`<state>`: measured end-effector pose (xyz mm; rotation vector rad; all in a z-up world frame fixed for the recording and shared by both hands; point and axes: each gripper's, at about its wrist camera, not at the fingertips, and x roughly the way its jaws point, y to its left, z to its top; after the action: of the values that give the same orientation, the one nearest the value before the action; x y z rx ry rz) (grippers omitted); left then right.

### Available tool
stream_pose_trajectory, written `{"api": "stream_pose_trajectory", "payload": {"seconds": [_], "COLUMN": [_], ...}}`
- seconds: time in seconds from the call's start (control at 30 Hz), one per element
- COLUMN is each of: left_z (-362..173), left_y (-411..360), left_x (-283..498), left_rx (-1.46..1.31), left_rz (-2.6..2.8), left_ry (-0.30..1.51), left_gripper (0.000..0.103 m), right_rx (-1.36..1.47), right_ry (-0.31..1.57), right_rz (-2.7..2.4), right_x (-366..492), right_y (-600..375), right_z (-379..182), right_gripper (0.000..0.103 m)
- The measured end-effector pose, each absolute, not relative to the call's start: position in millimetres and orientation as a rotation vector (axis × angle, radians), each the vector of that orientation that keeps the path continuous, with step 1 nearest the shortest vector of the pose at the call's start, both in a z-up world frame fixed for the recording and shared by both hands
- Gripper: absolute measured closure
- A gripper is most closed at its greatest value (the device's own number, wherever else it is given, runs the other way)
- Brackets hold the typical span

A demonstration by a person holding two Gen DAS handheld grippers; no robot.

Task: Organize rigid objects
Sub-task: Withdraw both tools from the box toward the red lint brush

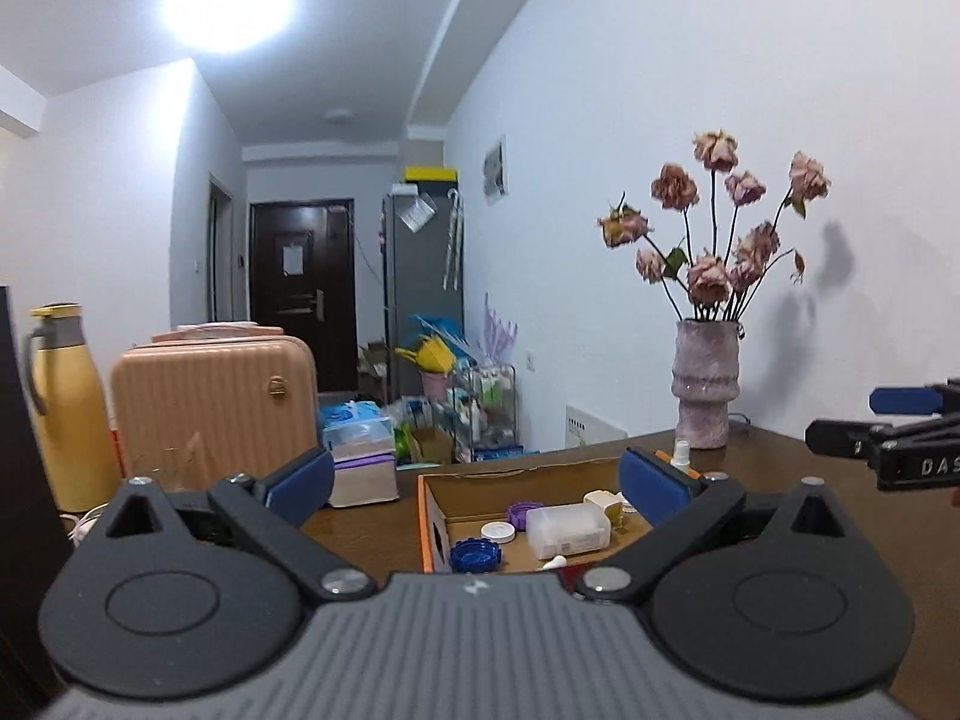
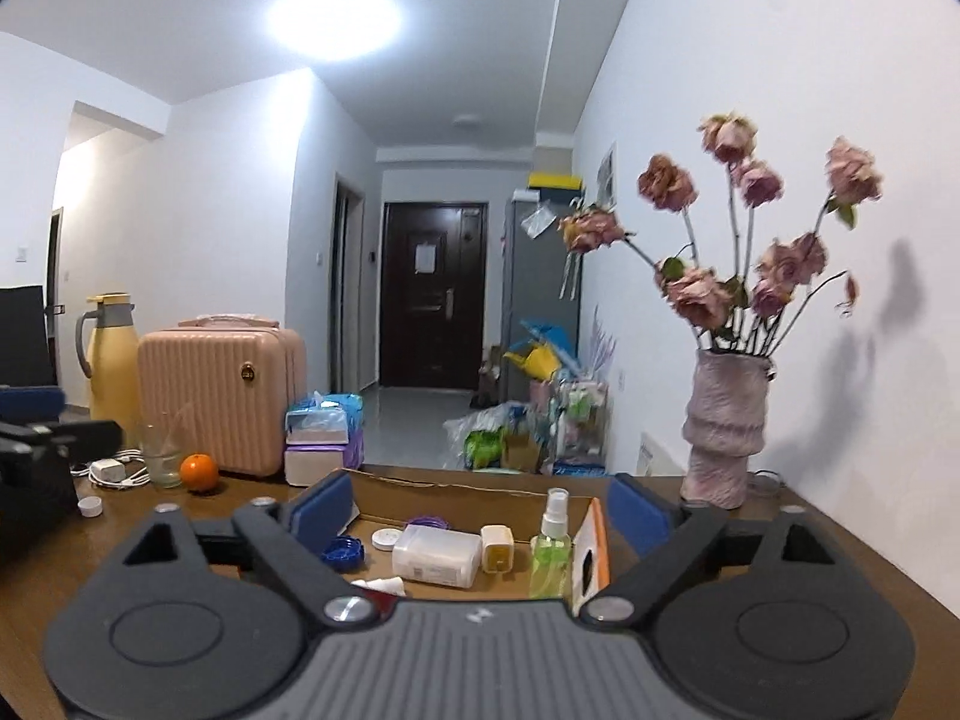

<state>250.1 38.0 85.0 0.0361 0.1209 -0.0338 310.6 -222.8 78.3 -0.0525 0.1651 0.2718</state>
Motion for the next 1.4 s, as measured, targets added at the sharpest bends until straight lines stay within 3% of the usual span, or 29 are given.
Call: {"api": "stream_pose_trajectory", "payload": {"seconds": [0.2,0.3,0.63,1.07,1.4], "left_z": [57.9,39.7,3.0,-11.7,-24.1], "left_y": [43.9,46.5,49.9,45.0,59.0], "left_x": [183.2,149.5,65.3,93.9,181.3], "left_rx": [0.019,0.059,0.025,0.03,-0.033], "left_rz": [-0.037,-0.046,-0.006,-0.005,0.003], "left_ry": [0.079,0.058,0.043,0.108,0.288], "left_gripper": [0.0,0.0,0.0,0.0,0.0], "right_rx": [-0.012,0.009,0.053,0.021,-0.005], "right_ry": [0.139,0.117,0.069,0.089,0.201], "right_rz": [0.242,0.276,0.205,0.164,0.185], "right_x": [252.8,215.7,108.9,110.5,182.1], "right_y": [-228.9,-234.4,-237.0,-233.4,-227.6], "right_z": [55.8,37.5,-24.1,-41.7,-48.0], "right_gripper": [0.009,0.0,0.0,0.0,0.001]}}
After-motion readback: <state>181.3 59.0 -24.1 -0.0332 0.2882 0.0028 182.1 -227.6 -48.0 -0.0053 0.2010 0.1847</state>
